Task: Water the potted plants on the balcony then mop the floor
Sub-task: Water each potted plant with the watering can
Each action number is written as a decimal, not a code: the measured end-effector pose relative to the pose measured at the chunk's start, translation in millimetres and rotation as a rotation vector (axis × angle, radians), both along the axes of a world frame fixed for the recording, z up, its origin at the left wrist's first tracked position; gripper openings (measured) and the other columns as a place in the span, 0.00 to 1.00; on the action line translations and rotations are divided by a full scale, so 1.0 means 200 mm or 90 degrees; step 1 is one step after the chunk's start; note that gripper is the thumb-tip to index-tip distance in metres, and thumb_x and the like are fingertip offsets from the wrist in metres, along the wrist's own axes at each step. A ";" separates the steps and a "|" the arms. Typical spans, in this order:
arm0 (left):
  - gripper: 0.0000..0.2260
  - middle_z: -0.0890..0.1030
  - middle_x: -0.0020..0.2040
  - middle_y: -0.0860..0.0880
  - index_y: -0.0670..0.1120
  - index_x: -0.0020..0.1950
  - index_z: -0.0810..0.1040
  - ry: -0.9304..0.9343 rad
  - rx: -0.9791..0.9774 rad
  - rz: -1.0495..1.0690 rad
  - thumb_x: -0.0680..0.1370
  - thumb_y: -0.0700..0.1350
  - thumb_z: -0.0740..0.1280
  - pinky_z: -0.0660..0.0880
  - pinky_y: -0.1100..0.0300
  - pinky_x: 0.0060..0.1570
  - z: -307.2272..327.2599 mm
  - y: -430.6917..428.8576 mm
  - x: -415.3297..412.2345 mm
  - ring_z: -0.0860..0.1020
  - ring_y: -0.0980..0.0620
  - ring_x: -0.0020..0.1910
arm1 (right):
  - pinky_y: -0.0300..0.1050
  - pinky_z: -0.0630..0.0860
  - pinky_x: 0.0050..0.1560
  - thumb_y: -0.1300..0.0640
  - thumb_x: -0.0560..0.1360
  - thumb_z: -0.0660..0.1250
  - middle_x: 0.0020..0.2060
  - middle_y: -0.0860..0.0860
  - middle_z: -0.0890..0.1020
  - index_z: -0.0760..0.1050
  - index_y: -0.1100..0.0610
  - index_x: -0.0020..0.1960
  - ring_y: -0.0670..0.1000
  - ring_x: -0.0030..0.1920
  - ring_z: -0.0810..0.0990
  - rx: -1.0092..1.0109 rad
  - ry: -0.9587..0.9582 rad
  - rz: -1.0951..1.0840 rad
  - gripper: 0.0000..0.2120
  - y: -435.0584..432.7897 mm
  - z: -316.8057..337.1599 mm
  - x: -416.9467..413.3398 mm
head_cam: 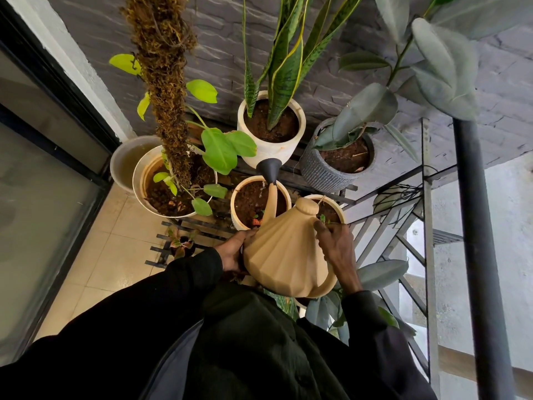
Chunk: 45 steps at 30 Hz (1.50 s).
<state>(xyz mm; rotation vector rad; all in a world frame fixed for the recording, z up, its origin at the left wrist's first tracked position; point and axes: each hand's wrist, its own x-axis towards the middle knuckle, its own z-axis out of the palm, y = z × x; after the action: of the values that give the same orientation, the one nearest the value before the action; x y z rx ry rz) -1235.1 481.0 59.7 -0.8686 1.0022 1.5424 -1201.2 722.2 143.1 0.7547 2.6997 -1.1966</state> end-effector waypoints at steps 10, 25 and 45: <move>0.35 0.77 0.68 0.40 0.48 0.73 0.73 0.046 -0.002 -0.006 0.70 0.61 0.76 0.73 0.36 0.64 -0.10 -0.02 -0.03 0.75 0.37 0.66 | 0.44 0.60 0.30 0.35 0.75 0.64 0.22 0.45 0.63 0.62 0.50 0.26 0.49 0.25 0.58 0.011 0.071 -0.028 0.27 -0.03 -0.04 0.10; 0.34 0.77 0.68 0.41 0.48 0.74 0.72 0.087 -0.014 -0.024 0.73 0.61 0.74 0.75 0.43 0.55 -0.09 -0.03 -0.03 0.75 0.38 0.66 | 0.41 0.57 0.28 0.36 0.75 0.65 0.23 0.45 0.62 0.66 0.54 0.28 0.45 0.24 0.56 -0.021 0.140 -0.054 0.27 -0.05 -0.08 0.19; 0.21 0.77 0.66 0.41 0.47 0.67 0.73 0.106 0.006 -0.040 0.79 0.57 0.70 0.75 0.47 0.53 -0.07 -0.09 -0.08 0.75 0.41 0.64 | 0.43 0.61 0.31 0.37 0.75 0.64 0.23 0.45 0.65 0.65 0.51 0.27 0.46 0.25 0.58 -0.010 0.182 -0.107 0.26 -0.16 -0.07 0.26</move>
<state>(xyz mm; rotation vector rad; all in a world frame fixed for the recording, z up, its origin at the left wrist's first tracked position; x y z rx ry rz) -1251.3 463.0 45.6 -0.7047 1.1305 1.5835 -1149.2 689.4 129.7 0.8860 2.8941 -1.4652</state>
